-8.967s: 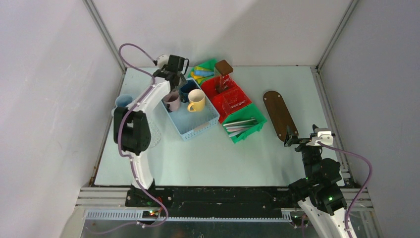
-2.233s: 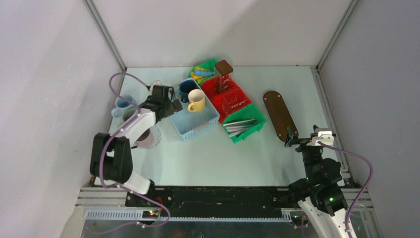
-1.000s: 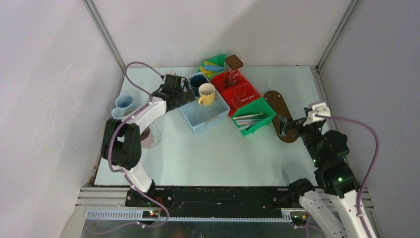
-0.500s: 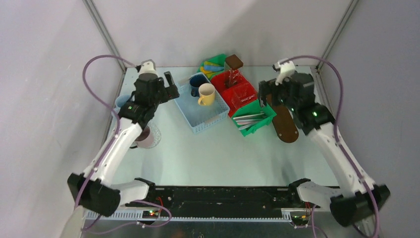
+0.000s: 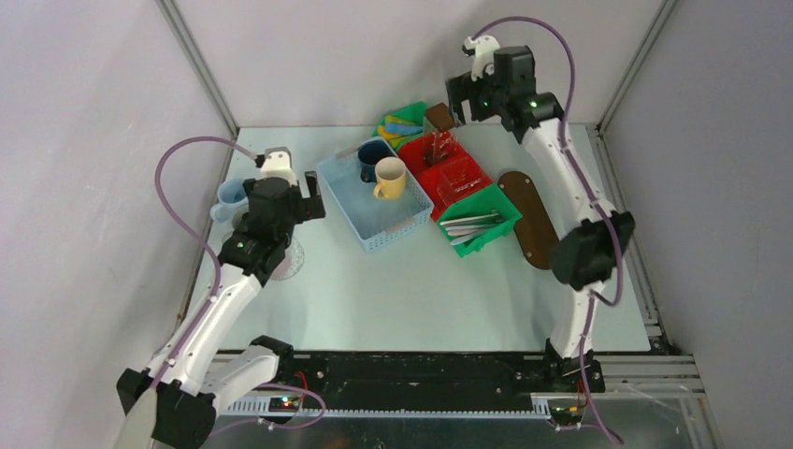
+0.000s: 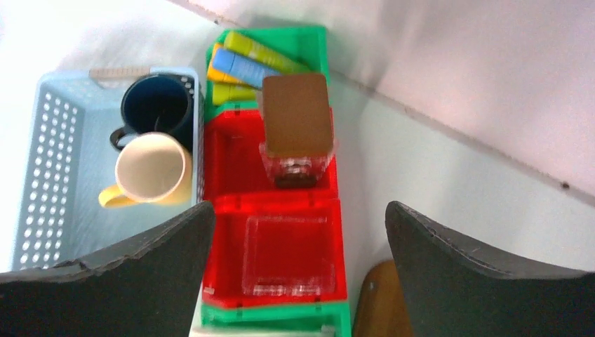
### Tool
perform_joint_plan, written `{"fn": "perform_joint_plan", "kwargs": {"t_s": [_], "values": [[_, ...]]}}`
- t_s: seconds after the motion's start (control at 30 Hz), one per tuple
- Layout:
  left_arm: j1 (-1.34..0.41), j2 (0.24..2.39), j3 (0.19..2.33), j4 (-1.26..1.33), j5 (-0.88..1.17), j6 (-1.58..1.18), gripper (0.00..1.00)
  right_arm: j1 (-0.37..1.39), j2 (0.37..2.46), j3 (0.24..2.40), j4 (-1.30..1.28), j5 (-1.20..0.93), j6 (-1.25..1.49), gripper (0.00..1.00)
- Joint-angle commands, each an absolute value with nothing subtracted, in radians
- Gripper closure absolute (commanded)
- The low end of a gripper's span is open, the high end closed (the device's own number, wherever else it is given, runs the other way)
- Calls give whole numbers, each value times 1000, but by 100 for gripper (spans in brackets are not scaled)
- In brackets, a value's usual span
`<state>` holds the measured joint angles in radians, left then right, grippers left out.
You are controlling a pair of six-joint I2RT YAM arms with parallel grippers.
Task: Prepare toiletry sets of a toothbrush and toothpaste on the tray
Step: Adjust the storage box at the center of the board.
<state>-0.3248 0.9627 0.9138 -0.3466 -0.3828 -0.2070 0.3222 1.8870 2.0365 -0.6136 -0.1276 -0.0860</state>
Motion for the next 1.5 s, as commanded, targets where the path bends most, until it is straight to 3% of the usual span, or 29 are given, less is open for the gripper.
{"fn": "perform_joint_plan", "kwargs": {"t_s": [0.0, 0.1, 0.5, 1.1, 1.23, 1.47], "values": [[-329, 961, 904, -255, -421, -139, 0, 323, 2097, 2307, -771, -143, -142, 7], [-329, 969, 900, -260, -438, -126, 0, 329, 2163, 2392, -756, -150, -148, 8], [-330, 969, 885, -261, -455, -117, 0, 357, 2261, 2318, -443, -174, -121, 11], [-330, 965, 875, -256, -445, -117, 0, 375, 2352, 2191, -220, 41, -248, 12], [-331, 959, 873, -255, -444, -118, 0, 401, 2329, 2110, -144, 198, -314, 18], [-332, 952, 868, -252, -447, -119, 0, 437, 2334, 2066, -63, 403, -427, 39]]}}
